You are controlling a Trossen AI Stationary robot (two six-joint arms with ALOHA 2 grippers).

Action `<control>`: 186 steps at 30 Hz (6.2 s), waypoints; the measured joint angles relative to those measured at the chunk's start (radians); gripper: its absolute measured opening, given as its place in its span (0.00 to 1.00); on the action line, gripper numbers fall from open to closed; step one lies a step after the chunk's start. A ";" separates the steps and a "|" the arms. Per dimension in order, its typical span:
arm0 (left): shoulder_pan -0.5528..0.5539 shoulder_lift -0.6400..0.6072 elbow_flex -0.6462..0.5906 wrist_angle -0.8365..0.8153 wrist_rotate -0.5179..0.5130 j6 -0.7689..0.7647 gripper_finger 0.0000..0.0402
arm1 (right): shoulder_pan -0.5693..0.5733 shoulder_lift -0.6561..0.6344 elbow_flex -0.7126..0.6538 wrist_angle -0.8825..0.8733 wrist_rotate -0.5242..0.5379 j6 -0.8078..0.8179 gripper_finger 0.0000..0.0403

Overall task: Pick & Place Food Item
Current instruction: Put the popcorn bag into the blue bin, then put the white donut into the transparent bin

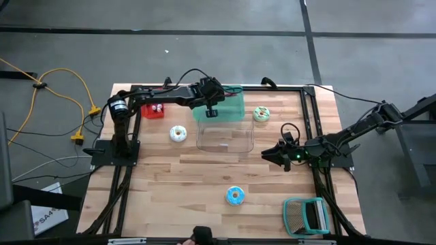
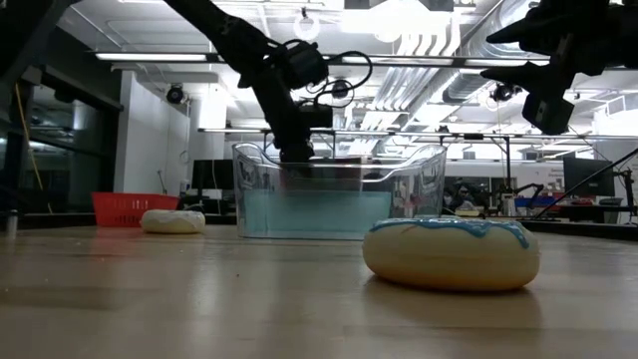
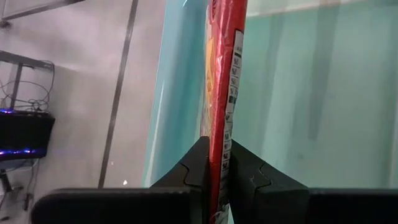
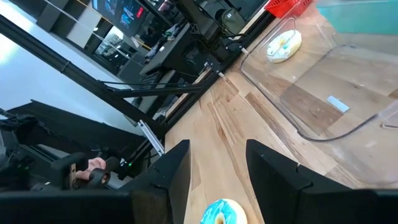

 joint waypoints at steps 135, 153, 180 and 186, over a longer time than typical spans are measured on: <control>-0.754 -0.203 -0.001 -0.246 -0.412 -0.599 0.21 | 0.000 0.000 0.000 -0.002 0.000 0.000 0.36; -0.765 -0.236 -0.001 -0.703 -0.067 -1.036 0.21 | 0.000 0.000 0.000 -0.007 0.000 0.000 0.36; -0.734 -0.238 -0.001 -0.862 0.191 -0.952 0.21 | 0.000 0.000 0.000 -0.009 0.000 0.000 0.36; -0.676 -0.238 -0.001 -0.913 0.190 -0.845 0.21 | 0.000 0.000 0.000 -0.008 0.000 0.000 0.36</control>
